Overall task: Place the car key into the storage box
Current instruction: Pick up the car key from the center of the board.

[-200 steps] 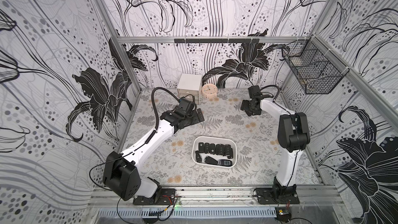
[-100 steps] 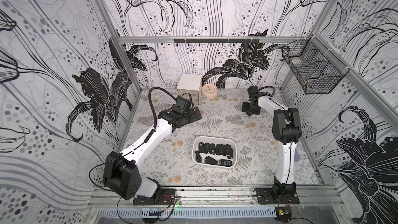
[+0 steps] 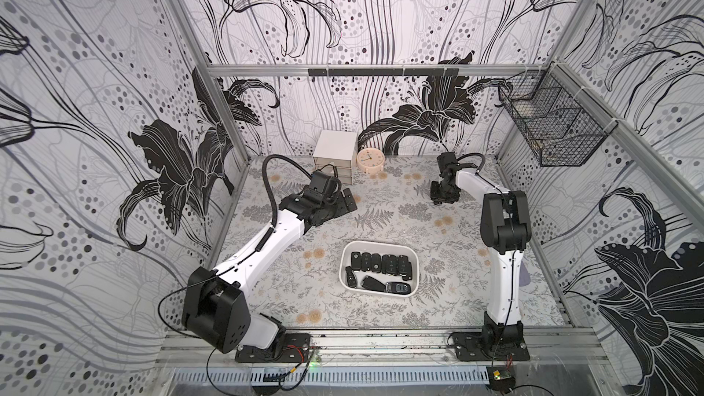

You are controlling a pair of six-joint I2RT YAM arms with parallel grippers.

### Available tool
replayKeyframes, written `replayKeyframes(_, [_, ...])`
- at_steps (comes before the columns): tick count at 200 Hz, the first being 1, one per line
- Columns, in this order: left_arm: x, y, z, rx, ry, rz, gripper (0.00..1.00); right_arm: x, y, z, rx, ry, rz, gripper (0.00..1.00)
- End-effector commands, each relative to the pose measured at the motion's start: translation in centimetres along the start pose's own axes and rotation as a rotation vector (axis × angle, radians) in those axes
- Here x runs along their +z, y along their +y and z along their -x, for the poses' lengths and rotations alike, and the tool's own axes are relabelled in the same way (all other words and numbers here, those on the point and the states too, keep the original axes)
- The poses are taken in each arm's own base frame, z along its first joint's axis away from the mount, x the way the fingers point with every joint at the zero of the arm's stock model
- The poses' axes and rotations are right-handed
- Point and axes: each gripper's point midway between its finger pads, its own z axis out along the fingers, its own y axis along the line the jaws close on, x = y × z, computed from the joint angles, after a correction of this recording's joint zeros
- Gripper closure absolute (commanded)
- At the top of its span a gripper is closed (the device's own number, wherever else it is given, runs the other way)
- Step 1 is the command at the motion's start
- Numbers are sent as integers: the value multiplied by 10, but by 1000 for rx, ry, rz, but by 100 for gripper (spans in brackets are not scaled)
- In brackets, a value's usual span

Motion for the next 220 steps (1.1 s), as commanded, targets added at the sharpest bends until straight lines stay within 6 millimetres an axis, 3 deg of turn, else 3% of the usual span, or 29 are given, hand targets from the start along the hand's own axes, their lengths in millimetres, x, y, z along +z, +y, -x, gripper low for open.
replayKeyframes(1, [3,-2,2,-8,-6,-23,1,7,-1,-9,5,43,-6,60])
replayKeyframes(19, [1,-3,2,-11,-3,-25,1,9,-1,-7,9,45,-8,54])
replayKeyframes(54, [-4,0,-1,-48,-4,-29,1,15,-2,-6,39,64,-25,55])
replayKeyframes(104, [-14,6,-5,-120,-26,-38,1,19,0,-10,76,89,-22,68])
replayKeyframes(155, [-23,6,-12,-120,-14,-56,1,-27,15,3,88,-16,32,71])
replayKeyframes(179, [-26,1,-17,-70,14,-75,1,-55,35,-2,81,-42,69,71])
replayKeyframes(220, [-32,-3,-22,7,50,-99,1,-95,75,-49,46,-39,103,71])
